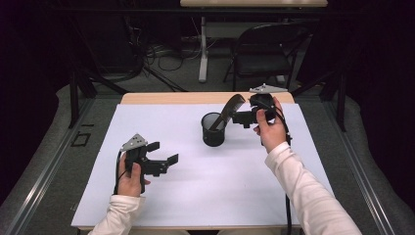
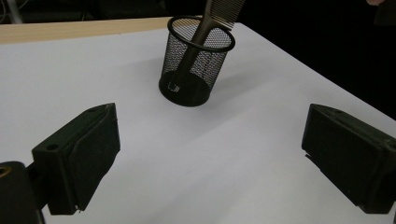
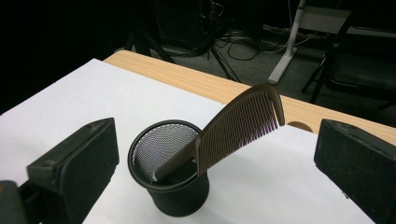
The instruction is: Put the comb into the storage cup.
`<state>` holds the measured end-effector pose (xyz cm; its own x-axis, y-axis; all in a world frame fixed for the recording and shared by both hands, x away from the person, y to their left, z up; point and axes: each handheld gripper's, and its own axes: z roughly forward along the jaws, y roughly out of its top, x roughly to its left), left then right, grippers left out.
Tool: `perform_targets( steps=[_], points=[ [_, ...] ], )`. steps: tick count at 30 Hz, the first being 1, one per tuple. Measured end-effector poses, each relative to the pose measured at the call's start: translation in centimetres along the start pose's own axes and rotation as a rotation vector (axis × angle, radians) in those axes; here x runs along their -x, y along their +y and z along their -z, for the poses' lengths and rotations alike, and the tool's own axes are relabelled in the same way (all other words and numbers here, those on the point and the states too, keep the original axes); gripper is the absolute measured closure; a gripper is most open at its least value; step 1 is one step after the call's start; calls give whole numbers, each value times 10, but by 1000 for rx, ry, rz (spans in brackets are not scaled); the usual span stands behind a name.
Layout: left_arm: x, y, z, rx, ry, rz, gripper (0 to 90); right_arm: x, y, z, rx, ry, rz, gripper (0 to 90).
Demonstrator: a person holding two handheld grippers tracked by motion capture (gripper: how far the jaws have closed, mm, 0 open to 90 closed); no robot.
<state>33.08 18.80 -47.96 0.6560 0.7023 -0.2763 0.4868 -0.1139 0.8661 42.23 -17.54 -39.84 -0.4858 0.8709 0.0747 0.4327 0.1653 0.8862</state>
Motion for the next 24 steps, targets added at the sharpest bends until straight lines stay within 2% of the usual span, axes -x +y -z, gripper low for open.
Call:
perform_targets(
  steps=[4,9,17,24],
  points=[
    [-3,3,6,10,2,4,48,-2,-4,6,5,-1,4,0],
    [-5,6,13,0,10,-7,48,-3,-14,14,-5,9,4,0],
    [-11,8,21,7,25,7,48,-3,-30,28,5,16,7,0],
    [-13,11,23,5,33,5,48,-2,-47,41,15,36,2,0]
  ],
)
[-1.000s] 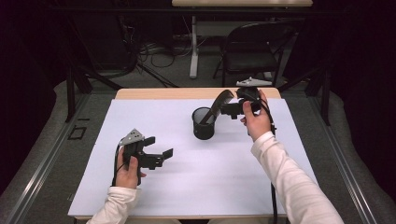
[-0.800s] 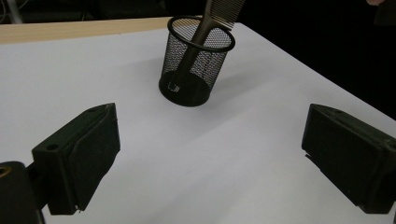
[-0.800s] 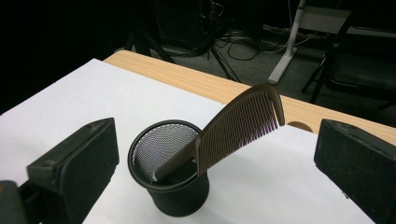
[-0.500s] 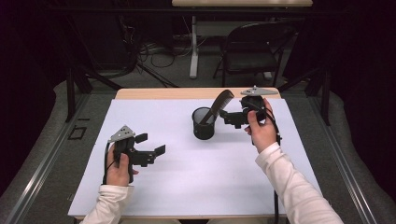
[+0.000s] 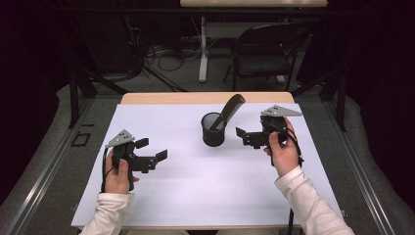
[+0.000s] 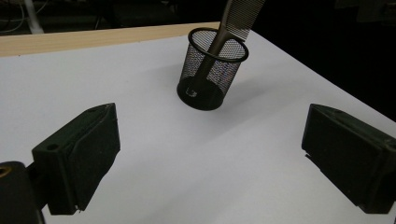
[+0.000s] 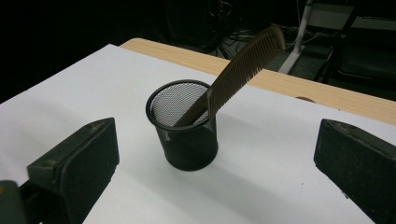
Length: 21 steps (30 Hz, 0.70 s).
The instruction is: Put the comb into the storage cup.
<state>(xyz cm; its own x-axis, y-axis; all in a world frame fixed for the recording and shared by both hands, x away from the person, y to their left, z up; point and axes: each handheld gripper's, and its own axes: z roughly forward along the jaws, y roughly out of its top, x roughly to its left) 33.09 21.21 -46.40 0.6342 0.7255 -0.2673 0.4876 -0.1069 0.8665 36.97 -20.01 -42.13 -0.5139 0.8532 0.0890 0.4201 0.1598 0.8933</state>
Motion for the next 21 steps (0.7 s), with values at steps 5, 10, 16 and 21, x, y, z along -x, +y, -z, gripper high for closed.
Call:
perform_targets(
  steps=[5,10,16,21],
  points=[
    [1,0,-5,-19,-2,-10,48,-1,-11,8,15,4,9,0],
    [3,2,-6,-25,1,-14,48,0,-23,16,11,8,0,2],
    [1,3,0,-30,14,-17,48,3,-37,24,3,1,-7,3],
    [-1,-2,7,-33,27,-27,48,5,-49,29,0,-4,-17,4]
  ],
)
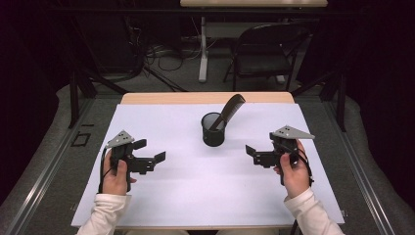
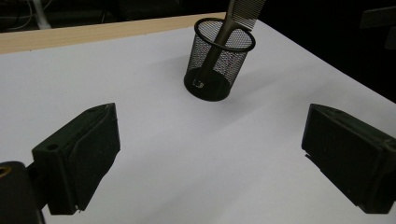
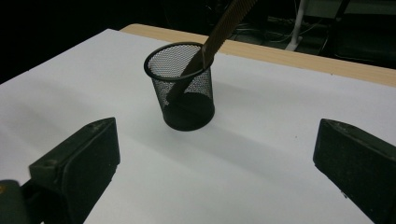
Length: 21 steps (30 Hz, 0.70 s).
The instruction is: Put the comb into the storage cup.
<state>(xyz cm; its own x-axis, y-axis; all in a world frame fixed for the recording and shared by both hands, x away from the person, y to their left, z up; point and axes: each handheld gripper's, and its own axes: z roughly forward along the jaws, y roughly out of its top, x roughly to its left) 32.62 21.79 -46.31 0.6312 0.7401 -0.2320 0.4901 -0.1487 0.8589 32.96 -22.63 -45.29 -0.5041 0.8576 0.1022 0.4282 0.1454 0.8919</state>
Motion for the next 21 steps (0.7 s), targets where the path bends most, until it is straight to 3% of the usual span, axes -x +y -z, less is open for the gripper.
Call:
perform_targets(
  steps=[17,21],
  points=[
    [-7,-33,25,9,22,7,48,1,-45,15,7,-34,3,4],
    [-8,-42,29,15,27,10,48,3,-57,20,4,-32,-31,5]
  ],
)
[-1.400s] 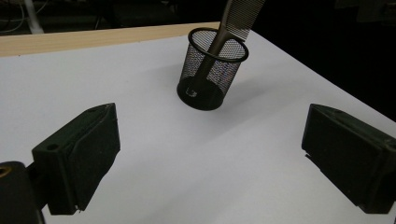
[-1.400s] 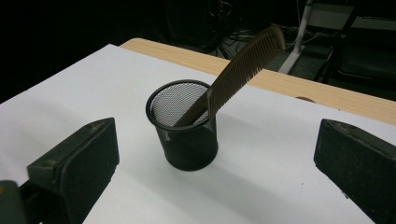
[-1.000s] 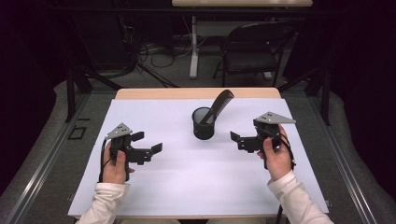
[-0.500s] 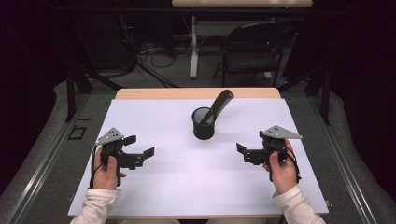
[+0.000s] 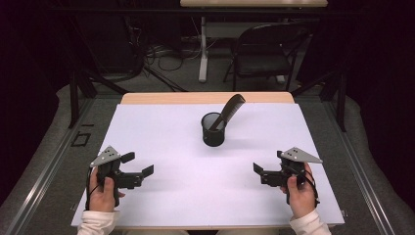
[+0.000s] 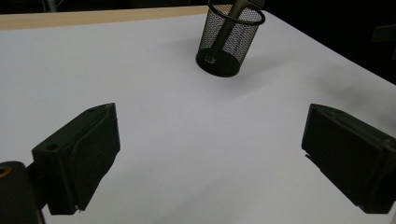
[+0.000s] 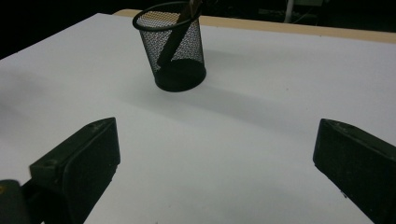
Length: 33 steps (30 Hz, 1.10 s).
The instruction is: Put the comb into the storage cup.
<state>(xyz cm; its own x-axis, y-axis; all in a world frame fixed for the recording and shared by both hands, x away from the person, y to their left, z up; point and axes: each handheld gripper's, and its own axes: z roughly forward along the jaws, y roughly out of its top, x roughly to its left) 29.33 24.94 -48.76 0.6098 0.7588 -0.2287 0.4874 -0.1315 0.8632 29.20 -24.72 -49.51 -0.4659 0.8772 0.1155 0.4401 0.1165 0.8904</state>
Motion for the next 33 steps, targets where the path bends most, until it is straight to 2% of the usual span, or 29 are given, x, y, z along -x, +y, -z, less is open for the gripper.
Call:
perform_targets(
  steps=[5,9,15,26,33],
  points=[
    [-3,-9,4,4,-5,-1,48,3,-14,5,-1,-10,-8,5],
    [-5,-14,8,28,-7,-1,48,5,-25,6,13,-25,1,5],
    [-7,-23,8,52,9,-7,48,9,-31,5,0,-30,-11,5],
    [-11,-31,4,49,12,-19,48,22,-39,6,32,-56,-48,6],
    [-14,-35,2,52,10,-22,48,26,-47,5,8,-69,-55,8]
  ],
)
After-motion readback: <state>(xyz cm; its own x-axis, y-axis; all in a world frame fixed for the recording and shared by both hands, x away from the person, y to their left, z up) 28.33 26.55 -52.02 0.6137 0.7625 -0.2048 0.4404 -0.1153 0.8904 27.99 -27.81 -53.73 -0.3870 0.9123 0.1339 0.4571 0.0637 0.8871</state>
